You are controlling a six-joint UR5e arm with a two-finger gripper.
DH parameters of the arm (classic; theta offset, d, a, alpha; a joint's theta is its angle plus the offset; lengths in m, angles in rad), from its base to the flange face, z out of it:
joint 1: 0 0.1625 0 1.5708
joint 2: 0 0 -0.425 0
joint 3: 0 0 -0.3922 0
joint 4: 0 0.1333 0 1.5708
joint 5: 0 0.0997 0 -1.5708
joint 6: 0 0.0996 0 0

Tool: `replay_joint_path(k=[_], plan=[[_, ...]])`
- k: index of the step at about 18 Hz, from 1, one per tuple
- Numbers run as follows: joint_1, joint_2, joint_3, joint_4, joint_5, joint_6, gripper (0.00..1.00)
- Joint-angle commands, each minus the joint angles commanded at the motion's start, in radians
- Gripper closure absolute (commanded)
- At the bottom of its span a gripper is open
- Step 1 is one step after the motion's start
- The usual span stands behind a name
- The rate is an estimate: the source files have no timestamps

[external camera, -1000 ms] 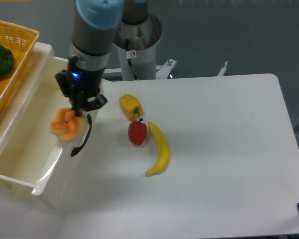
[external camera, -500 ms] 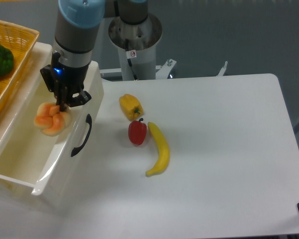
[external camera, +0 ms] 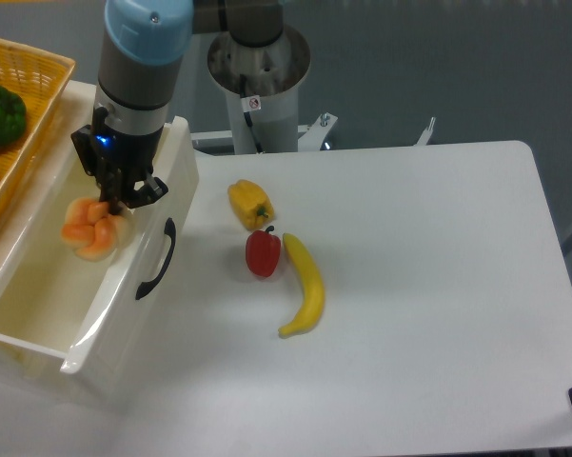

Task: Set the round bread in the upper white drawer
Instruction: 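Open the gripper to release the bun and lift out of the drawer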

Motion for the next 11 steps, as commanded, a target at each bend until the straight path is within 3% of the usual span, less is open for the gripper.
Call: replay_joint_path(k=[11], plan=[[-0.034, 0.008, 0.000, -0.002, -0.002, 0.002, 0.00]])
